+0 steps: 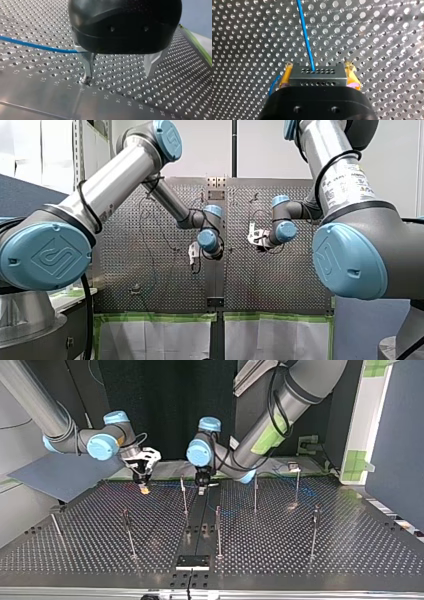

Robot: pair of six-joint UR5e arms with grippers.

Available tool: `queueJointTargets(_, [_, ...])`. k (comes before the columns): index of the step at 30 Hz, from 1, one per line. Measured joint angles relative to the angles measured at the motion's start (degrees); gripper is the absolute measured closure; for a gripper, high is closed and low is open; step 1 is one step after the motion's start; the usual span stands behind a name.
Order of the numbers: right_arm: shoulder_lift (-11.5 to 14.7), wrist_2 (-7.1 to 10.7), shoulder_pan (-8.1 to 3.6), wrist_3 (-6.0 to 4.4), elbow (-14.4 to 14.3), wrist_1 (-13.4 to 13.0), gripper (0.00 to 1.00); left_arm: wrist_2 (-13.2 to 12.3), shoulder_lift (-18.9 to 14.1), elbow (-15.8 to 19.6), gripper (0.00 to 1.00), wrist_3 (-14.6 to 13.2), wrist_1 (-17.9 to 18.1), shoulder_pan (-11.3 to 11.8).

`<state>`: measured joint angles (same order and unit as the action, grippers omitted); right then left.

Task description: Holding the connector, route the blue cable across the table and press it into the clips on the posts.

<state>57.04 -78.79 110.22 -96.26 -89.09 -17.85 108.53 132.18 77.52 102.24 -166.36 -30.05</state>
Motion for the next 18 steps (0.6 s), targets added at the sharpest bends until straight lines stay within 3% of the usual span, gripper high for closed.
queueJointTargets(6, [0.0,0.05,-0.40,0.00,0.0,0.0,1.00,1.9,-2.3,0.8,0.00,-1.2,-2.3,-1.6])
queueJointTargets(18, [0.0,0.52,-1.37,0.00,0.1,0.0,1.00,2.7,-5.6,5.6,0.00,-1.5,-2.5,-6.6])
